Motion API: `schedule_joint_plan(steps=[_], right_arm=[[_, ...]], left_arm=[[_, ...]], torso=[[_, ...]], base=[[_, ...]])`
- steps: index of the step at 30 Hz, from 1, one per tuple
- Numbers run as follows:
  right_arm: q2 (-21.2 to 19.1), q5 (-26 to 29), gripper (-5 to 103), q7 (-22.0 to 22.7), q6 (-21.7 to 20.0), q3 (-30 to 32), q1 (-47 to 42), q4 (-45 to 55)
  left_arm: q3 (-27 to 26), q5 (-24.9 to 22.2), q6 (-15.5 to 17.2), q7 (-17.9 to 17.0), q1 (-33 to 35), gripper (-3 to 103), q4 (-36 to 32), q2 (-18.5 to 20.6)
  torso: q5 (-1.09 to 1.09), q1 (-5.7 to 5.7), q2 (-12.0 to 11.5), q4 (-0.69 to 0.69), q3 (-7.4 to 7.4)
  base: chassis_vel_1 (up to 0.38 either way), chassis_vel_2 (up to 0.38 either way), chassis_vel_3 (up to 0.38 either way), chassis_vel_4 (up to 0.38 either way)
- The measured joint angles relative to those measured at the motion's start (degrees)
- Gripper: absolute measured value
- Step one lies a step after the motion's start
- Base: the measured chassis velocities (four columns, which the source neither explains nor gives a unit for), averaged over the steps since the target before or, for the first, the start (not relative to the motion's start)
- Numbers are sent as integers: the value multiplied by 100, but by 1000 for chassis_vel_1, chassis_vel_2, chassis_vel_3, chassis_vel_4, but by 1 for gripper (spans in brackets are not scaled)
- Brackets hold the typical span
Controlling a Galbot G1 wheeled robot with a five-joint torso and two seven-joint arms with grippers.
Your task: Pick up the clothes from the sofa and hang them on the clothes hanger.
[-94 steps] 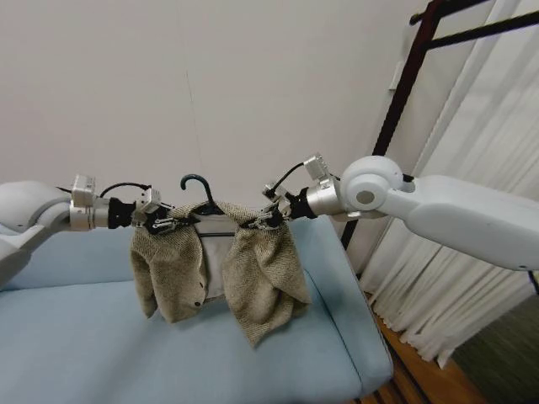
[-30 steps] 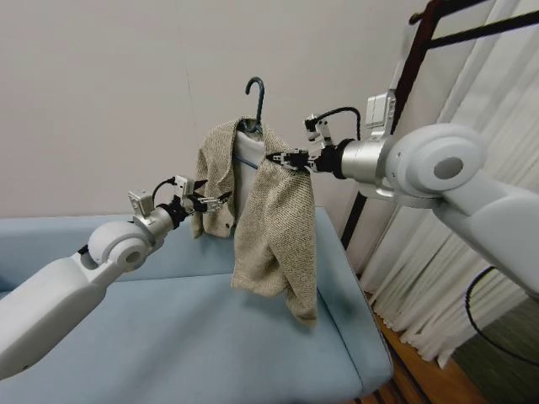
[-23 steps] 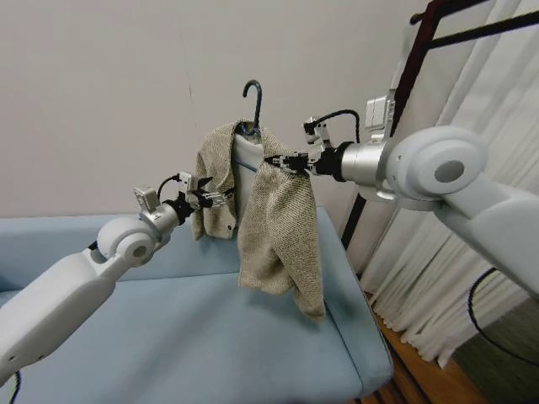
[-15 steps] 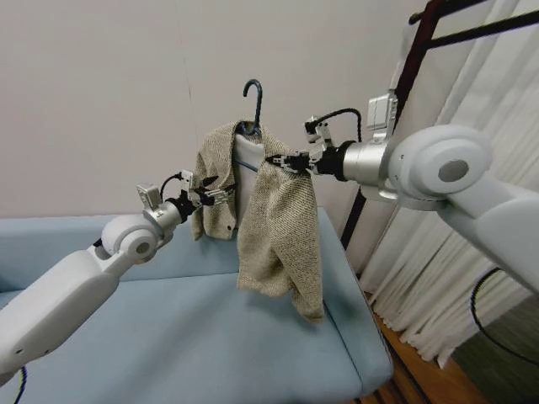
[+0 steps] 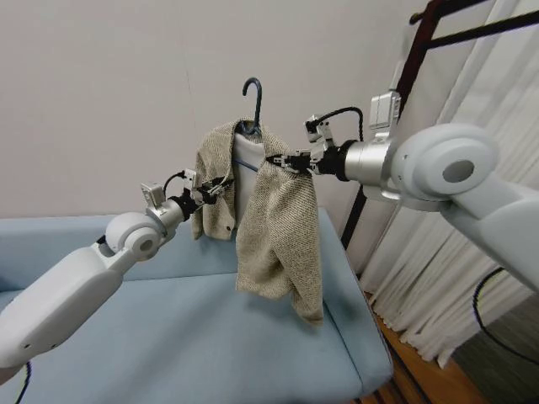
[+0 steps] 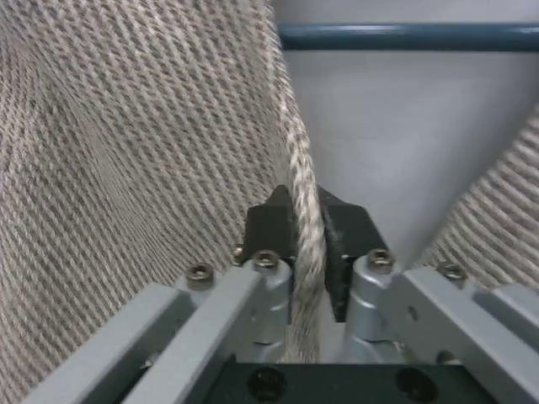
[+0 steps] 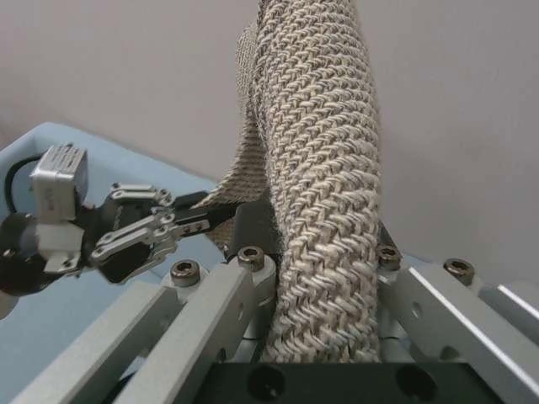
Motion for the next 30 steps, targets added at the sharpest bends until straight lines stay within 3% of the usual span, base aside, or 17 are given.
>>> schedule_joint_plan(steps=[2, 17, 20, 23, 25, 27, 29, 30], right_arm=[[11, -42, 10, 1, 0, 14, -10, -45], [-34, -92, 10, -41, -49, 145, -96, -79], [-70, -77, 10, -45, -61, 189, -108, -40], [-130, 84, 10, 138, -63, 345, -136, 133], [-140, 150, 10, 217, -63, 392, -139, 173], [-165, 412, 10, 497, -61, 572, -155, 263], [-178, 499, 10, 558, -60, 650, -167, 279], [-184, 528, 10, 577, -60, 677, -173, 280]], left_arm=[[-25, -6, 28, -6, 26, 3, -167, 95], [-270, -360, 451, -207, 23, -1, -946, 473], [-353, -363, 522, -318, 101, 4, -991, 531], [-818, -268, 588, -560, 626, 20, -1083, 778], [-902, -256, 611, -617, 747, 25, -1114, 840], [-1171, -244, 636, -1017, 1189, 36, -1238, 1100], [-1311, -251, 616, -1110, 1331, 36, -1267, 1168], [-1380, -254, 604, -1141, 1397, 41, -1278, 1192]], torso=[[0, 0, 0, 1, 0], [0, 0, 0, -1, -1], [0, 0, 0, -1, 0], [0, 0, 0, -1, -1], [0, 0, 0, 0, -1], [-3, 0, 0, 2, -1], [-2, 0, 0, 1, -1], [-2, 0, 0, 2, -1]], base=[[0, 0, 0, 0], [0, 0, 0, 0], [0, 0, 0, 0], [0, 0, 0, 0], [0, 0, 0, 0], [0, 0, 0, 0], [0, 0, 0, 0], [0, 0, 0, 0]])
